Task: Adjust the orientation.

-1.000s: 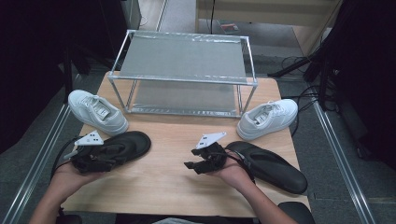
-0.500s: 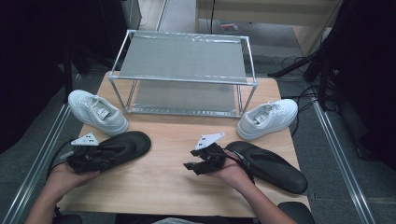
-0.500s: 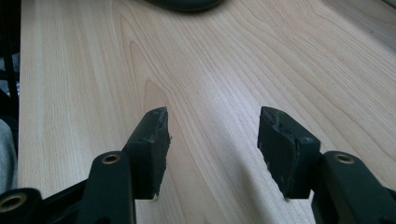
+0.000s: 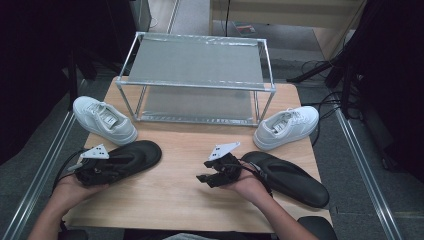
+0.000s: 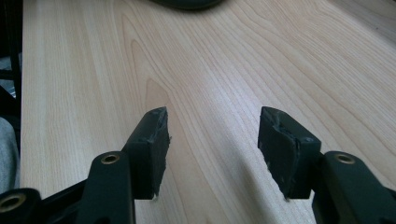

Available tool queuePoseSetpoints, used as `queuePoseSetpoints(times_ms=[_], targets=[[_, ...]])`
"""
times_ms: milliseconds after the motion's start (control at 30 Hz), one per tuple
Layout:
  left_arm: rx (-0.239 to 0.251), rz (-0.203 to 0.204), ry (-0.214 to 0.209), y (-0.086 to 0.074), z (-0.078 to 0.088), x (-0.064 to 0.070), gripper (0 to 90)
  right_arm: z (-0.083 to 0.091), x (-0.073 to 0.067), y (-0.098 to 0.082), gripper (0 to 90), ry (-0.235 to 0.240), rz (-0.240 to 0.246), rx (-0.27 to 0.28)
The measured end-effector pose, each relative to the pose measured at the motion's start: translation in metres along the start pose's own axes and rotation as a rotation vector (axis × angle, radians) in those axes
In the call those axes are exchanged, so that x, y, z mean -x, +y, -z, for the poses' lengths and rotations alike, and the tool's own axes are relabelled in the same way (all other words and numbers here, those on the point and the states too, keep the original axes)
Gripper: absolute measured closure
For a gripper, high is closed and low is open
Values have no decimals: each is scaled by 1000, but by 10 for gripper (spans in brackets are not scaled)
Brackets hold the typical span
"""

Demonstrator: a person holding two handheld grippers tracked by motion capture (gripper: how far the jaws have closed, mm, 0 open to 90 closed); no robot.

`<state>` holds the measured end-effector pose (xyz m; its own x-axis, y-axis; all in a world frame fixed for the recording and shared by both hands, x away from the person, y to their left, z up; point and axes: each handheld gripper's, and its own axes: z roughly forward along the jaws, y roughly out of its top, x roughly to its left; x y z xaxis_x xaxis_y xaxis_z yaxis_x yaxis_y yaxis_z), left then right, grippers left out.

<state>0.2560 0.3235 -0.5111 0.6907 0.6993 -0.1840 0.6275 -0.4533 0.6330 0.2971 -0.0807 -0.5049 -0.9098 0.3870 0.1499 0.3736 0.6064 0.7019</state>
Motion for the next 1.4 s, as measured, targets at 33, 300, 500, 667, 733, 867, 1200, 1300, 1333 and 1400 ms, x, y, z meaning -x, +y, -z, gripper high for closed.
queuePoseSetpoints(times_ms=[33, 300, 500, 667, 733, 867, 1200, 1300, 1333, 1400], targets=[[1, 2, -4, 0, 0, 0, 729, 0, 0, 0, 442, 1, 1, 0], [43, -18, -9, 9, 6, 3, 804, 0, 0, 0, 441, 1, 1, -1], [44, 3, 20, 22, 9, 10, 813, 1, 0, -2, 441, -6, 4, 3], [59, -23, 34, 30, 10, 15, 812, 3, 0, -4, 442, -13, -5, 7], [72, -20, 34, 34, 11, 16, 813, 3, -1, -4, 441, -14, -7, 5], [79, -33, 46, 46, 10, 22, 815, 5, 0, -8, 441, -24, -12, 7], [47, -80, -7, 80, -10, 41, 815, 15, 1, -16, 441, -48, -45, 29], [25, -67, -18, 92, -21, 44, 815, 17, 2, -17, 442, -52, -54, 35], [16, -67, -22, 96, -24, 45, 815, 19, 2, -19, 442, -60, -61, 40], [-5, -75, -28, 104, -32, 49, 815, 21, 2, -20, 442, -68, -67, 45]])
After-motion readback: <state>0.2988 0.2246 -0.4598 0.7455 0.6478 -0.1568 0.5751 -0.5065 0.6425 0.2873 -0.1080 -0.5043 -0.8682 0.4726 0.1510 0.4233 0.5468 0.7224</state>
